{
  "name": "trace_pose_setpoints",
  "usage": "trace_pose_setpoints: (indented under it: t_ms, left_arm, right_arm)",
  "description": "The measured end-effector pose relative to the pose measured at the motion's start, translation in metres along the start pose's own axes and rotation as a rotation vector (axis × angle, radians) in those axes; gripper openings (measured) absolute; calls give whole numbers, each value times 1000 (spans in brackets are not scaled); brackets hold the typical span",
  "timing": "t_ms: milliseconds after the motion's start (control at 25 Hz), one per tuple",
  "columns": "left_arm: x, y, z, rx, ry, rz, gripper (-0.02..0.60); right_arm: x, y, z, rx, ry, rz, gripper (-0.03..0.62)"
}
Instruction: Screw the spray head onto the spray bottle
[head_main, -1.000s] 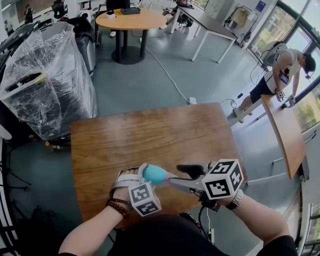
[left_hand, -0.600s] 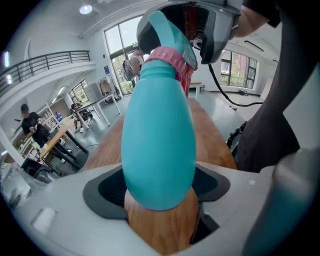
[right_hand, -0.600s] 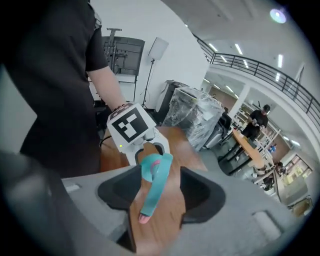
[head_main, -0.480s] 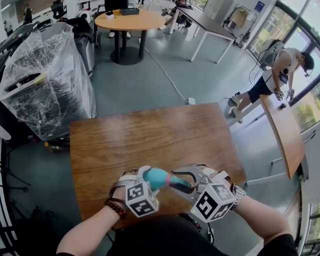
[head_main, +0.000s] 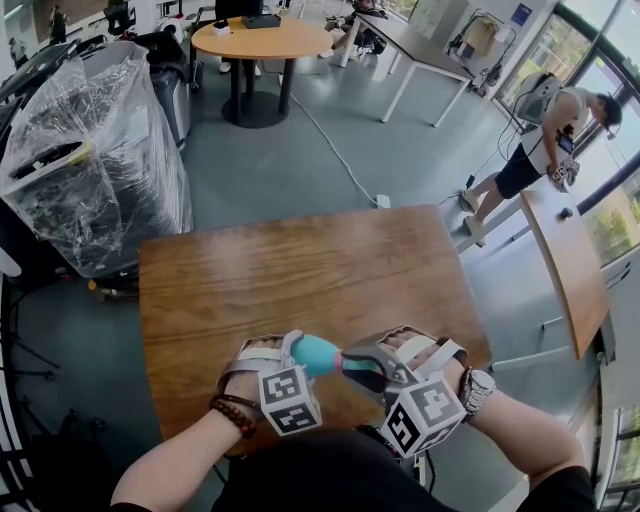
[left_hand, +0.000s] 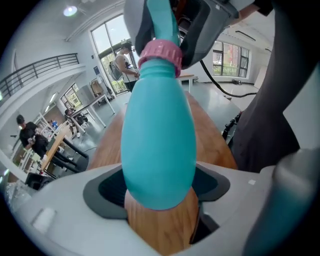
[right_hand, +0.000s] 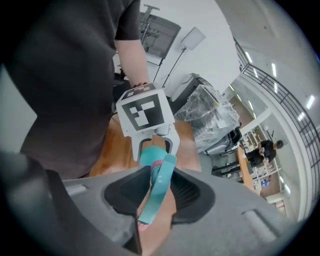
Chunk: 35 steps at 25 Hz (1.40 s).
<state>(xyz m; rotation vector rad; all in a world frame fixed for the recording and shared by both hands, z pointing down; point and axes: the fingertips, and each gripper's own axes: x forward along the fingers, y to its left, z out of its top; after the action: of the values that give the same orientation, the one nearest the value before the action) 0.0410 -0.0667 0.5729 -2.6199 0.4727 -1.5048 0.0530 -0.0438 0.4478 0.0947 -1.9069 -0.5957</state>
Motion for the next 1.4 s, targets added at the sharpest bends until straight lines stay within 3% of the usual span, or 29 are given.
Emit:
trace_pose_setpoints:
  t_ms: [320,440,520,600,680,840,1000,1080,1200,1400]
  left_arm:
    - [1,-3,-2,106,102,22,405]
    - [-1,0,-2,125,113,55,402]
    - [-1,3,-2,122,118,85,401]
    - [-1,8,-4,118,133,117,399]
    - [-1,11,-7,119,153,147,399]
    - [-1,18,-12,153,196,213,397]
    - [-5,26,-15,227,220,298,399]
    - [-6,30,-16,263,222,340,399]
    - [-3,29,-15,262,204,351,400]
    - [9,3,-16,154,145,174,400]
  right_arm:
    - [4,10,-2,-345,148,-22,116]
    - [4,9,0,-383,174,-17,117]
    - [6,13,-6,-323,202,28,117]
    - [12,17,-13,-157,208,83,116]
    - [16,15,-16,108,186,134,117]
    - [20,6,-21,778,99,261,117]
    - [26,6,-35,1560,-51,488,117]
    - [27,11,-41,1831,-99,549,117]
    - [29,15,-43,1937,-131,551,118]
    - [27,15,-43,1929,-128,535,124]
